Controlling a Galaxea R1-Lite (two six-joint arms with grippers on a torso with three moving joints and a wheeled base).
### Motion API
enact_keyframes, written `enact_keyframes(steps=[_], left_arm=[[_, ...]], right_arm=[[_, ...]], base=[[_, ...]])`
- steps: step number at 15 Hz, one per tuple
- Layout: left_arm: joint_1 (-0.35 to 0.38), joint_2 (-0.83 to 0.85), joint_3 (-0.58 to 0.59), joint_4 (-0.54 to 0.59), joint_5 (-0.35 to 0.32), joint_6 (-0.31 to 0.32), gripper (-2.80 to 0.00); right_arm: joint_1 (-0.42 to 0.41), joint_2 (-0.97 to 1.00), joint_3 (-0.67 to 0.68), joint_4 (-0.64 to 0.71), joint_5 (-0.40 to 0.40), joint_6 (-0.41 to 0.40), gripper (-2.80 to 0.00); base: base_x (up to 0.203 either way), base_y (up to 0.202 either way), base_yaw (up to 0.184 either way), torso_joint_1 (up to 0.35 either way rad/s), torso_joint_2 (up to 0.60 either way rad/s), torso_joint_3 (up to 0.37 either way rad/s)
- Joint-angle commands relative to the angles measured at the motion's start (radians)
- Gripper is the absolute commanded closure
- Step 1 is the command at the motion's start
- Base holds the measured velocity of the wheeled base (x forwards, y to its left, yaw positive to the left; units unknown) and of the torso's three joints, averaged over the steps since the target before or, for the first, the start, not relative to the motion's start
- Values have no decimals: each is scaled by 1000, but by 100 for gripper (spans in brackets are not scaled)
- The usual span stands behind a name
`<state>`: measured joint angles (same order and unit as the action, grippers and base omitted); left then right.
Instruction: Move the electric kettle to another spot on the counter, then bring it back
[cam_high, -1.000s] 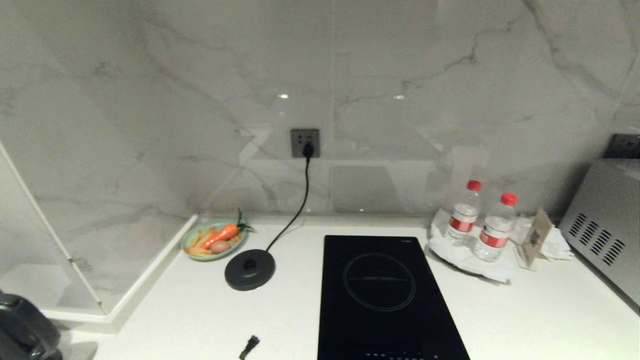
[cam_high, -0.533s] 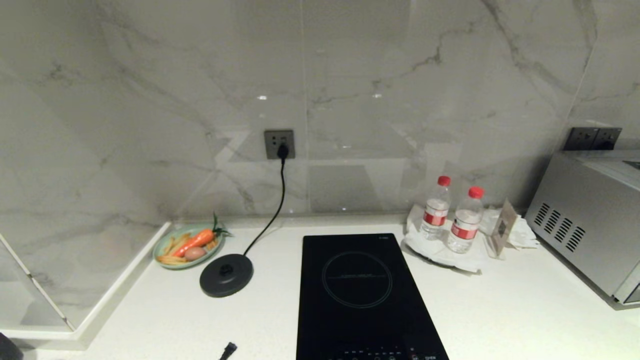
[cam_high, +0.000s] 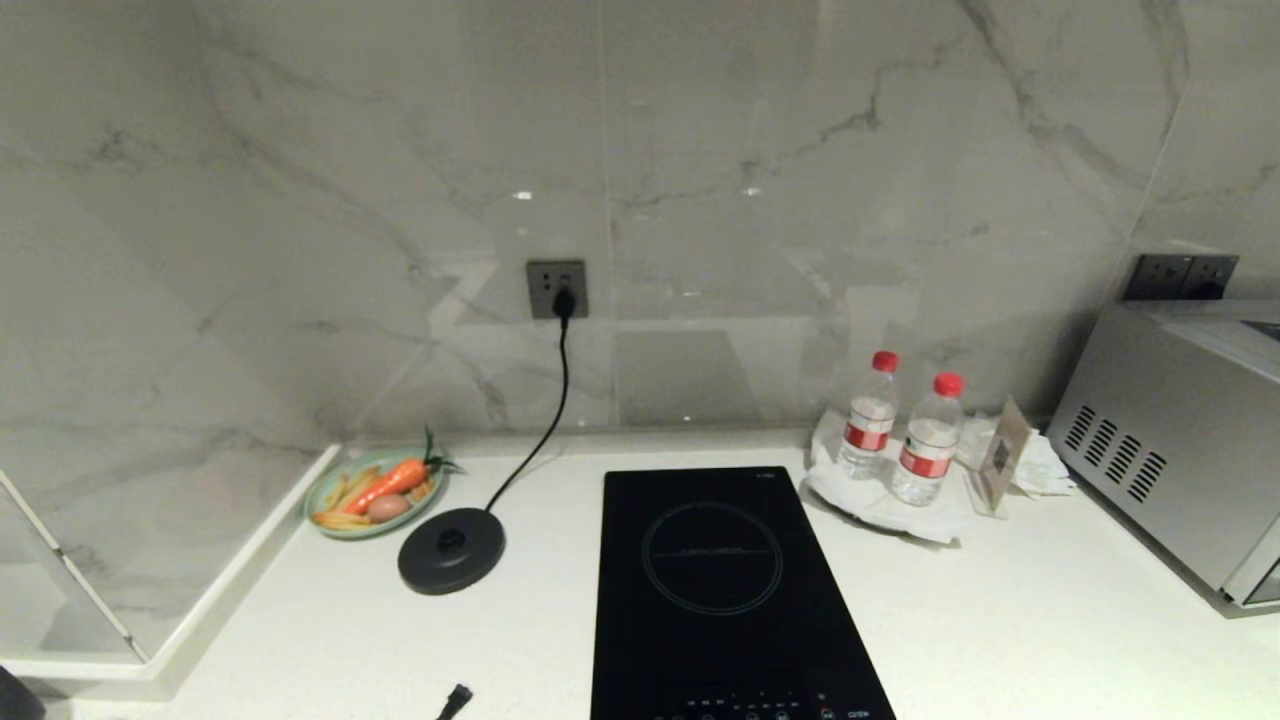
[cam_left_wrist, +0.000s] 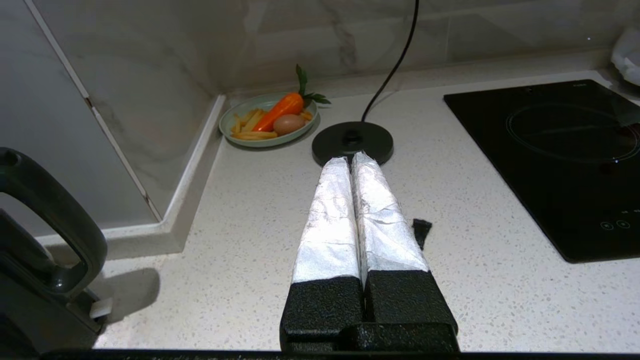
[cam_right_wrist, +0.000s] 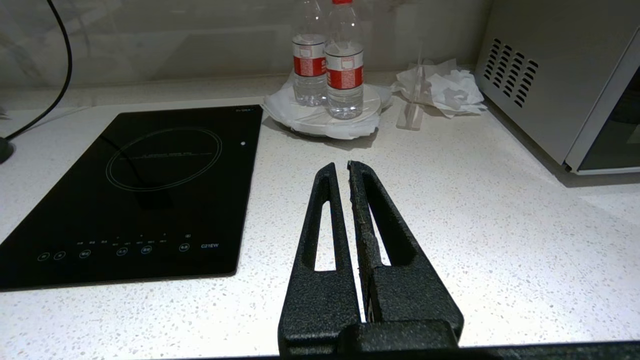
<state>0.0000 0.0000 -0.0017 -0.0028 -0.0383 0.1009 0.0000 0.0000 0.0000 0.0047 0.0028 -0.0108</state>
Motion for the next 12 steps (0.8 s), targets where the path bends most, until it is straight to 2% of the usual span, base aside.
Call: enact_keyframes(steps=[1, 7, 12], left_arm=[[0, 2, 0, 0, 0, -1, 0], [0, 2, 0, 1, 1, -1, 0], [0, 2, 0, 1, 1, -1, 0]], right_arm=[[0, 0, 0, 0, 0, 0, 0], [0, 0, 0, 0, 0, 0, 0], [0, 0, 0, 0, 0, 0, 0]], base=[[0, 0, 0, 0, 0, 0], [0, 0, 0, 0, 0, 0], [-165, 0, -2, 4, 6, 2]])
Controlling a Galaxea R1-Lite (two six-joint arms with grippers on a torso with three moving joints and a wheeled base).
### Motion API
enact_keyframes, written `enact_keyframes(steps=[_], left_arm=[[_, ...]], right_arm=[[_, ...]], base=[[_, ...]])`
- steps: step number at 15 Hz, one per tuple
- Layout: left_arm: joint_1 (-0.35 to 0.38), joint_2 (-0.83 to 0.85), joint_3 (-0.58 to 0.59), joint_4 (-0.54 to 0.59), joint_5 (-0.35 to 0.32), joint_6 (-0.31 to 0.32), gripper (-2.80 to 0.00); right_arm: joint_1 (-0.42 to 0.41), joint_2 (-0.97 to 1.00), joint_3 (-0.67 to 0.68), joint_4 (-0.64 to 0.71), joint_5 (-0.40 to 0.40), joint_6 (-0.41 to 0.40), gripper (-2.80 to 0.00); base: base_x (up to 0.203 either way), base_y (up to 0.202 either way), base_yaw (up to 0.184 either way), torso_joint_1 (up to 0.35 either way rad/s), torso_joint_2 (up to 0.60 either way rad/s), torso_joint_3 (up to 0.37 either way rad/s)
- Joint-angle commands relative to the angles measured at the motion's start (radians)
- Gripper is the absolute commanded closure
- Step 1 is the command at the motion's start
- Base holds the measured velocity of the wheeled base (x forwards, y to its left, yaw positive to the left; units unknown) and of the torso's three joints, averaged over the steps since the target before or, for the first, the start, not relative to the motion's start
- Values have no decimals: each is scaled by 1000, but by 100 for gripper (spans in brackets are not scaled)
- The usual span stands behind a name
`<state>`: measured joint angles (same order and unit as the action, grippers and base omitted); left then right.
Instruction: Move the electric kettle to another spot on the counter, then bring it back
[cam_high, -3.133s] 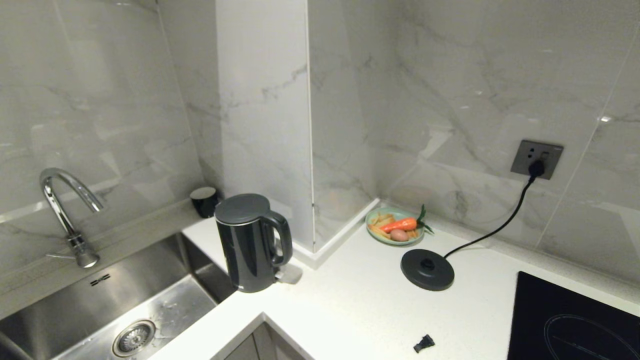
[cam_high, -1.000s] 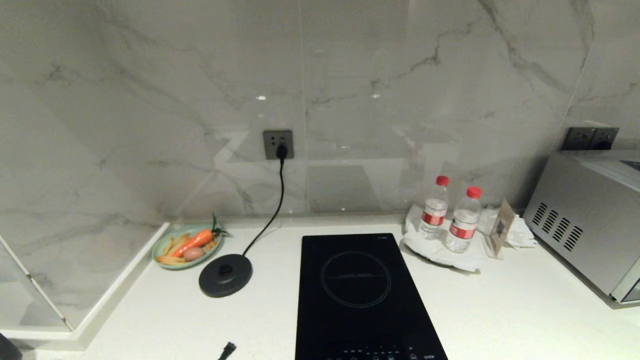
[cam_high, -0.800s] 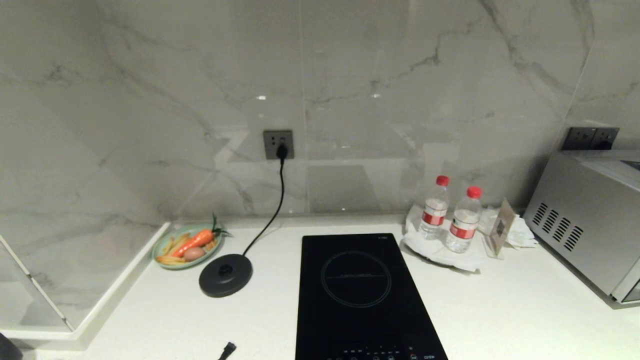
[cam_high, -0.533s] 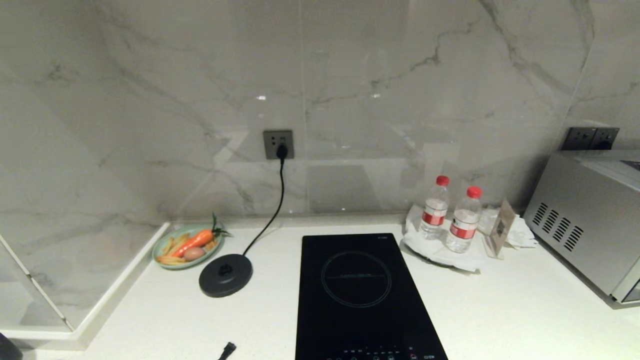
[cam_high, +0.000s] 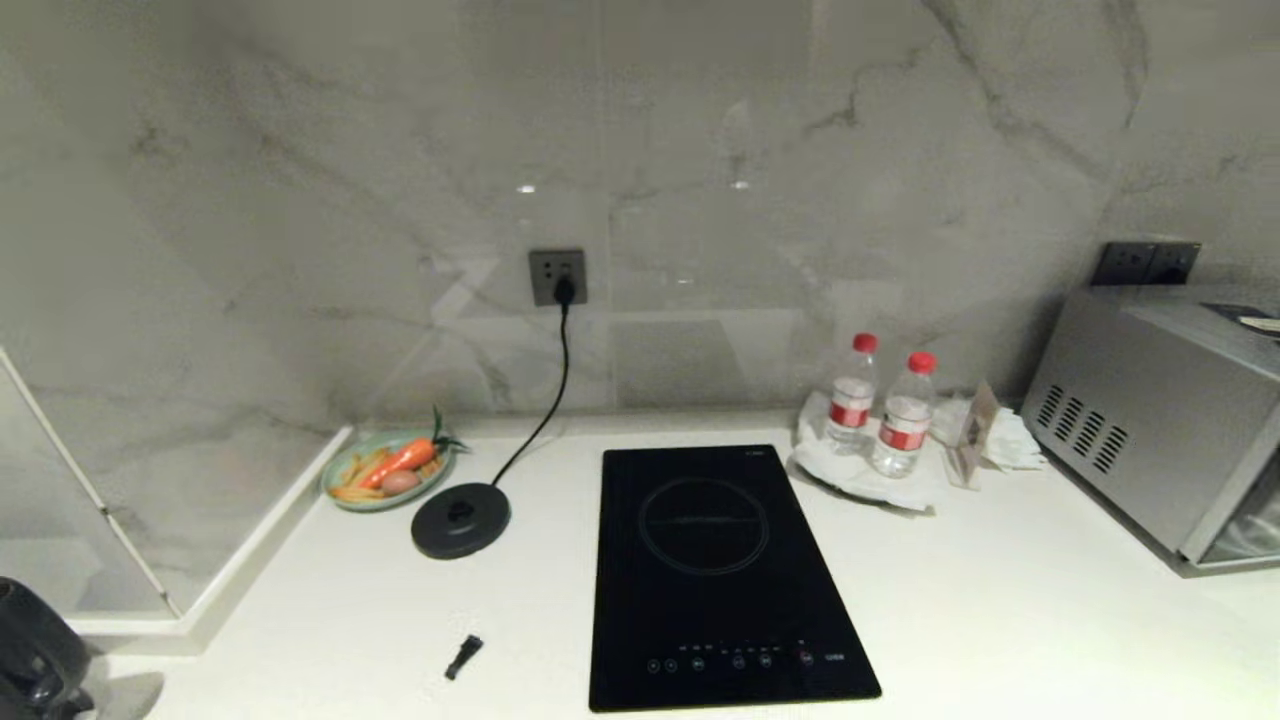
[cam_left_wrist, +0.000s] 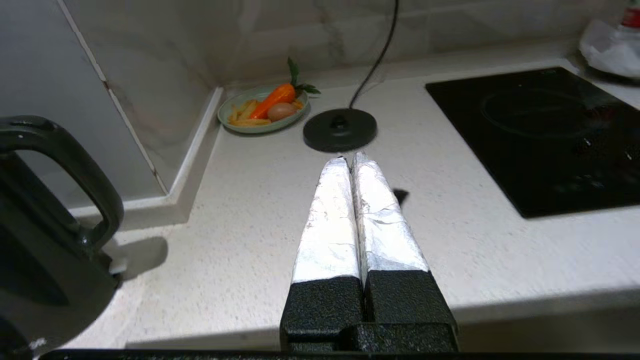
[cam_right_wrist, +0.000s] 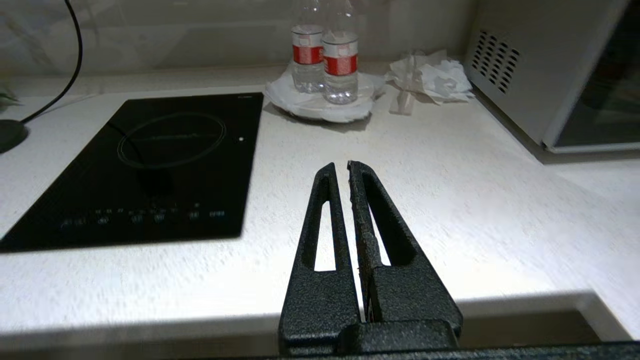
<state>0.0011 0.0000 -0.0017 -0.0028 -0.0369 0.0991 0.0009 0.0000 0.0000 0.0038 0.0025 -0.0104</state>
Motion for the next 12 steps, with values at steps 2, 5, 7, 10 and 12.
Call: enact_keyframes(steps=[2, 5, 7, 10, 12], left_arm=[[-1, 2, 0, 1, 0, 2, 0], [-1, 2, 0, 1, 0, 2, 0], [-1, 2, 0, 1, 0, 2, 0], [-1, 2, 0, 1, 0, 2, 0], [-1, 2, 0, 1, 0, 2, 0]], right_arm=[[-1, 0, 0, 1, 1, 0, 0], [-1, 0, 0, 1, 1, 0, 0], [-1, 0, 0, 1, 1, 0, 0], [-1, 0, 0, 1, 1, 0, 0], [-1, 0, 0, 1, 1, 0, 0]], base=[[-201, 0, -5, -5, 4, 2], [-154, 0, -1, -1, -4, 0], [0, 0, 0, 0, 0, 0], [0, 0, 0, -18, 21, 19], [0, 0, 0, -122, 304, 167]])
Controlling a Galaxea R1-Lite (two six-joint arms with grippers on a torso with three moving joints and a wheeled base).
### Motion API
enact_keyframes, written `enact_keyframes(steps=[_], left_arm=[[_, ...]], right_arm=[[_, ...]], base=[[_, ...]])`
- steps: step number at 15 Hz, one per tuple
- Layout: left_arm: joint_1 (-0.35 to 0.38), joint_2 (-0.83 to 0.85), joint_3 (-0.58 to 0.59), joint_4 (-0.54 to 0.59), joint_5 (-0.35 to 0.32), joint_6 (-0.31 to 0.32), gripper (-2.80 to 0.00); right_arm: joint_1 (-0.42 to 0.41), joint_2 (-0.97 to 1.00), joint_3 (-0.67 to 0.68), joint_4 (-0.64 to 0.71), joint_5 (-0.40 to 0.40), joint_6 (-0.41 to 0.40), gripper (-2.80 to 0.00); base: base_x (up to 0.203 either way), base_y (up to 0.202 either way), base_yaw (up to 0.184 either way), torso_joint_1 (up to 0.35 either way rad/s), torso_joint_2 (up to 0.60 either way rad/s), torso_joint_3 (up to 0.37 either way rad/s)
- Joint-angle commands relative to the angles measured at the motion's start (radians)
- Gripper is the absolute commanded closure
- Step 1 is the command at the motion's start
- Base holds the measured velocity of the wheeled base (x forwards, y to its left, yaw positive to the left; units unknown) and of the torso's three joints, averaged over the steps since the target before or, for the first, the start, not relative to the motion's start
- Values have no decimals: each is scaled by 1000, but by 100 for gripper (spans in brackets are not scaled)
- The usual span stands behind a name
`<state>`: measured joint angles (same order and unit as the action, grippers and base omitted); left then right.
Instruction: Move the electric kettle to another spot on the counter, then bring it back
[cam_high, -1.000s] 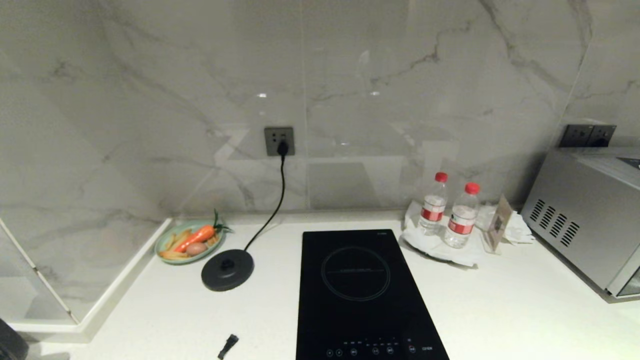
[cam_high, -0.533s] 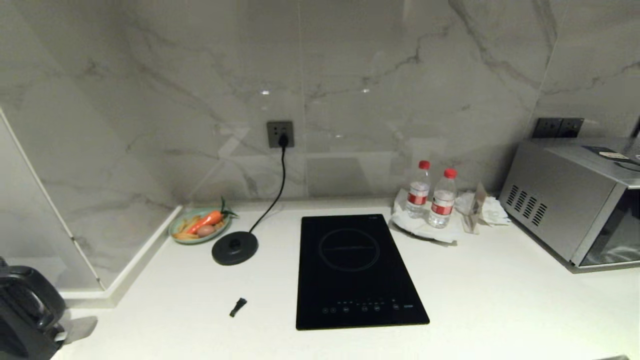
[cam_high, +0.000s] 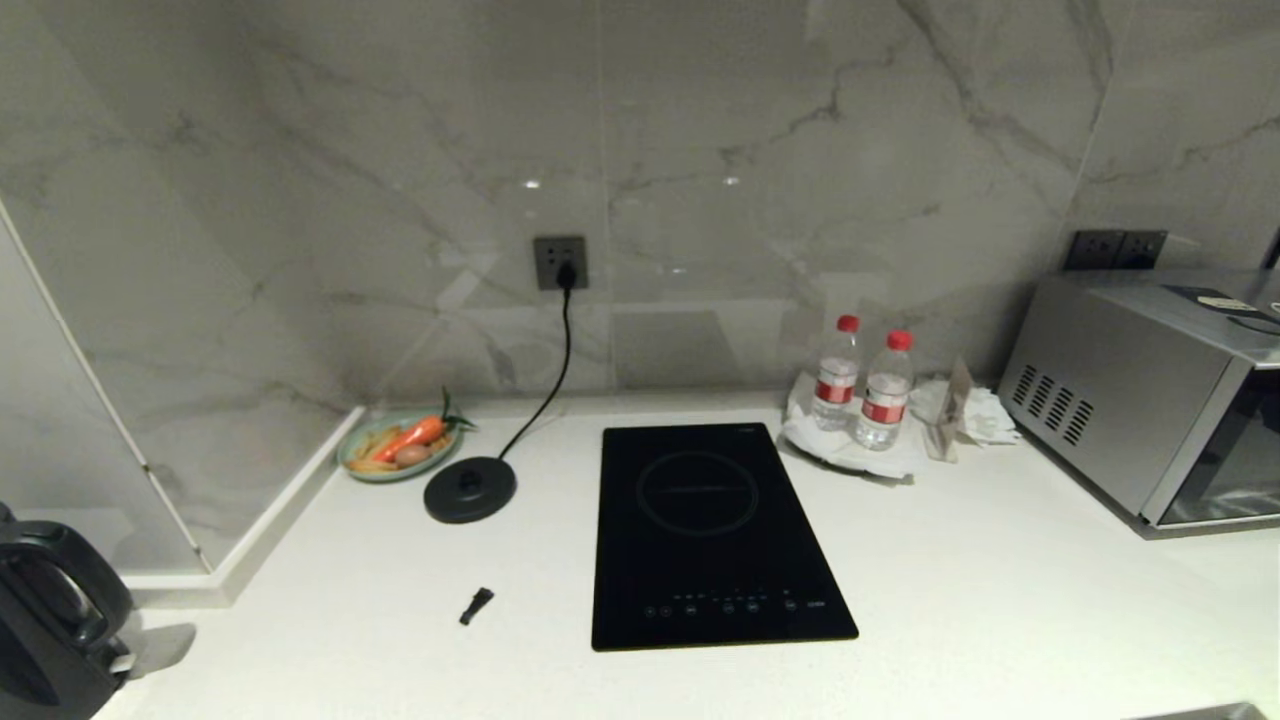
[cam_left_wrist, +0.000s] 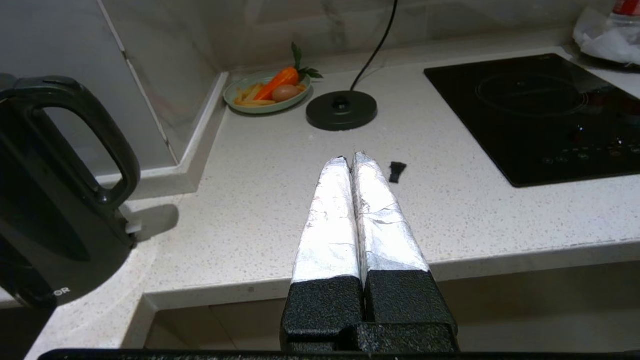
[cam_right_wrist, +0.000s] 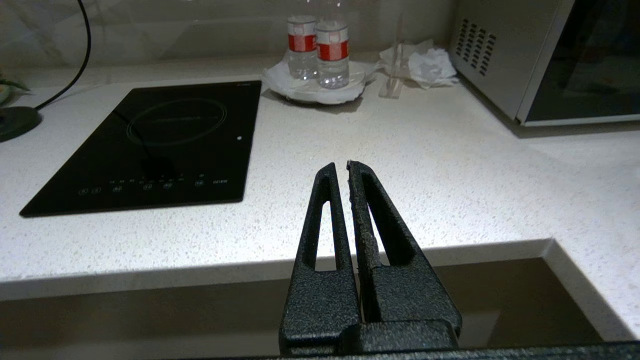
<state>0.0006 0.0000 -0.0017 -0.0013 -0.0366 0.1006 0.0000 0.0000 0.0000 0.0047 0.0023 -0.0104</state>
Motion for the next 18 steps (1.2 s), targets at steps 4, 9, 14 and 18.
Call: enact_keyframes(steps=[4, 9, 14, 18], left_arm=[[-1, 2, 0, 0, 0, 1, 0], [-1, 2, 0, 0, 0, -1, 0], [-1, 2, 0, 0, 0, -1, 0], [-1, 2, 0, 0, 0, -1, 0]], right_arm=[[0, 0, 0, 0, 1, 0, 0], [0, 0, 0, 0, 1, 0, 0], [0, 0, 0, 0, 1, 0, 0], [0, 0, 0, 0, 1, 0, 0]], base=[[0, 0, 0, -127, 321, 178], [0, 0, 0, -135, 330, 194], [0, 0, 0, -129, 326, 199], [0, 0, 0, -126, 349, 215]])
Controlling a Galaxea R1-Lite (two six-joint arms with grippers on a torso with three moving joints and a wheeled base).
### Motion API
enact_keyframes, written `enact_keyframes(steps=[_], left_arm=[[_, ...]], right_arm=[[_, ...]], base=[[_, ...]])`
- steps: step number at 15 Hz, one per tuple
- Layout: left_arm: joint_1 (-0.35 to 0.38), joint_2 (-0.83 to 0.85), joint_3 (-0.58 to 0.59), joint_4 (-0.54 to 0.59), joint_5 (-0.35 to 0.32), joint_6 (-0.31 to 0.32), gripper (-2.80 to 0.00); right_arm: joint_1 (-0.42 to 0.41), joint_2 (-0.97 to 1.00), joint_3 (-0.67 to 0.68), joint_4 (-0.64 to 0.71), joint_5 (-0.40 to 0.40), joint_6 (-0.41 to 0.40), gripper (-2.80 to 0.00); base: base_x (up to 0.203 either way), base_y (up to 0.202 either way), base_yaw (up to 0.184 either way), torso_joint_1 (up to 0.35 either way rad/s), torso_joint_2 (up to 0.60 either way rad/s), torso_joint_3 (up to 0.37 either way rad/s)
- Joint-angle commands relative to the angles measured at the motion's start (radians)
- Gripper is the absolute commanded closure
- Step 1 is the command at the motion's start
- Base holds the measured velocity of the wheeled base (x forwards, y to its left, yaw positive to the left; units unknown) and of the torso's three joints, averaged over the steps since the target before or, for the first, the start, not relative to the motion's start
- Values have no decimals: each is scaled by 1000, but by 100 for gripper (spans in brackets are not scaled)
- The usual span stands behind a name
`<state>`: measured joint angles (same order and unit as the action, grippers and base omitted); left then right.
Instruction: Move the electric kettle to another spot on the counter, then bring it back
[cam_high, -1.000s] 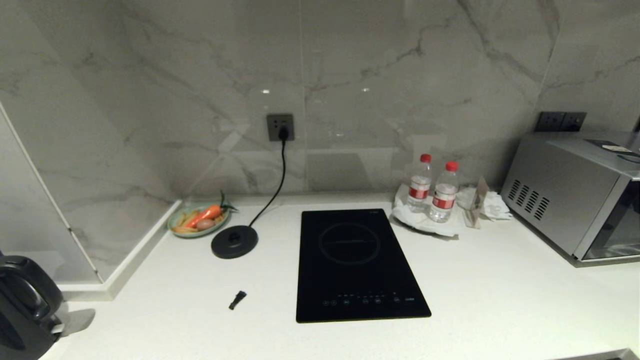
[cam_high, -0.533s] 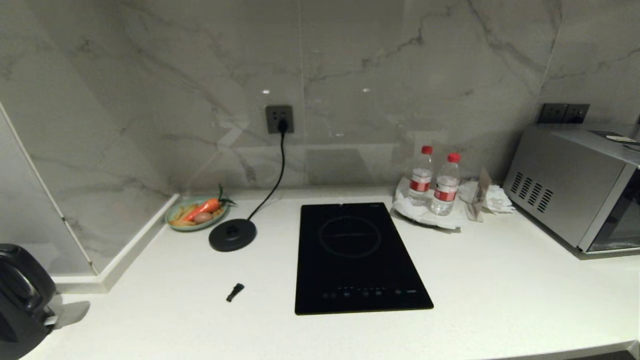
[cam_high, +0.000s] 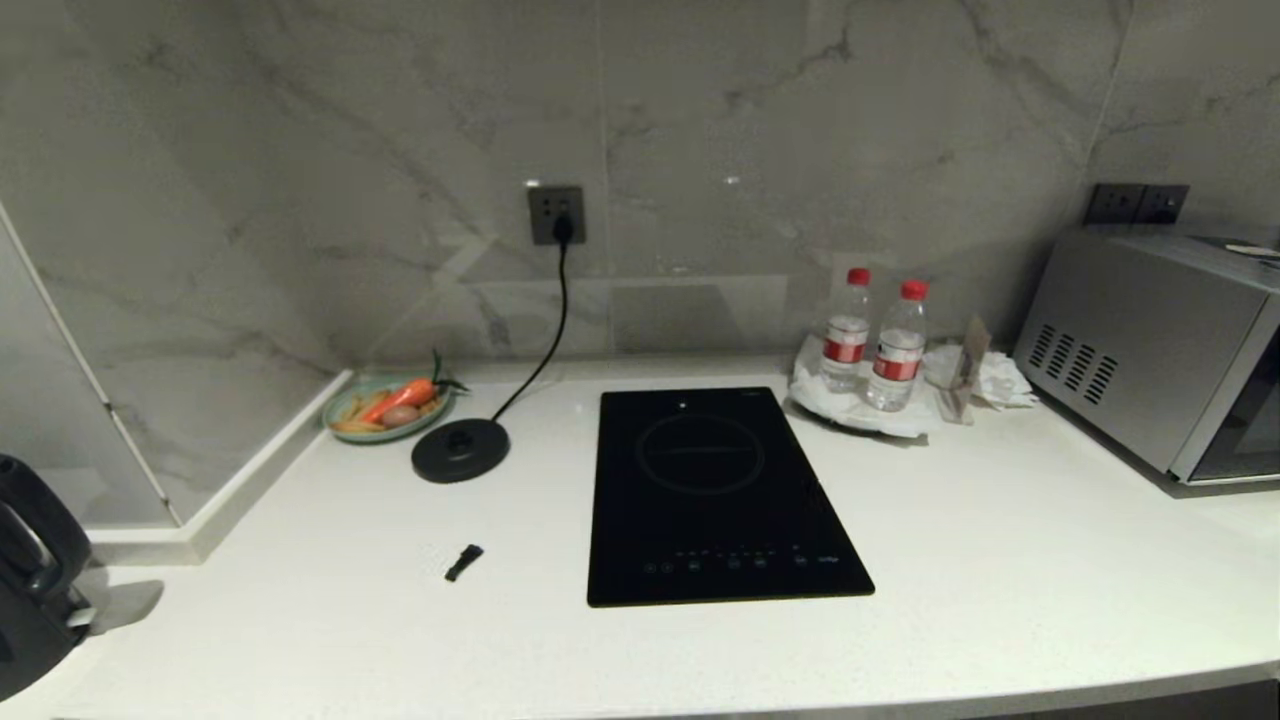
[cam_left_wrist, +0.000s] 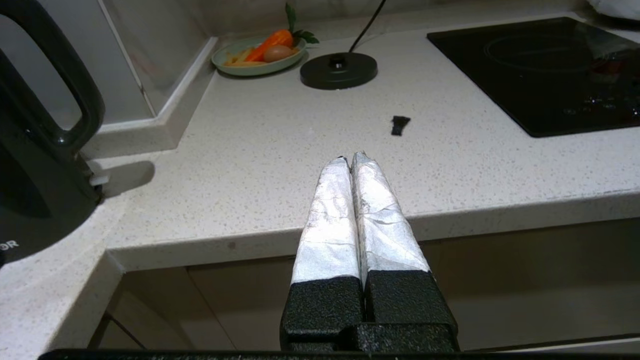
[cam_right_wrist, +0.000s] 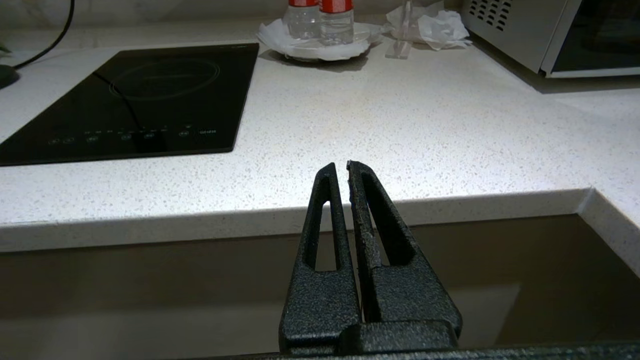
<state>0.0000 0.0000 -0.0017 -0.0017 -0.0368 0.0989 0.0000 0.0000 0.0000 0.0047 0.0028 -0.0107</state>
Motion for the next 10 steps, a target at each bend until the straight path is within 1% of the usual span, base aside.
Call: enact_keyframes(steps=[1, 5, 10], left_arm=[[0, 2, 0, 0, 0, 1, 0], [0, 2, 0, 0, 0, 1, 0], [0, 2, 0, 0, 0, -1, 0]], right_arm=[[0, 0, 0, 0, 0, 0, 0], [0, 0, 0, 0, 0, 1, 0], [0, 0, 0, 0, 0, 0, 0]], base=[[0, 0, 0, -121, 349, 218], [0, 0, 0, -136, 393, 251], [0, 0, 0, -171, 536, 367]])
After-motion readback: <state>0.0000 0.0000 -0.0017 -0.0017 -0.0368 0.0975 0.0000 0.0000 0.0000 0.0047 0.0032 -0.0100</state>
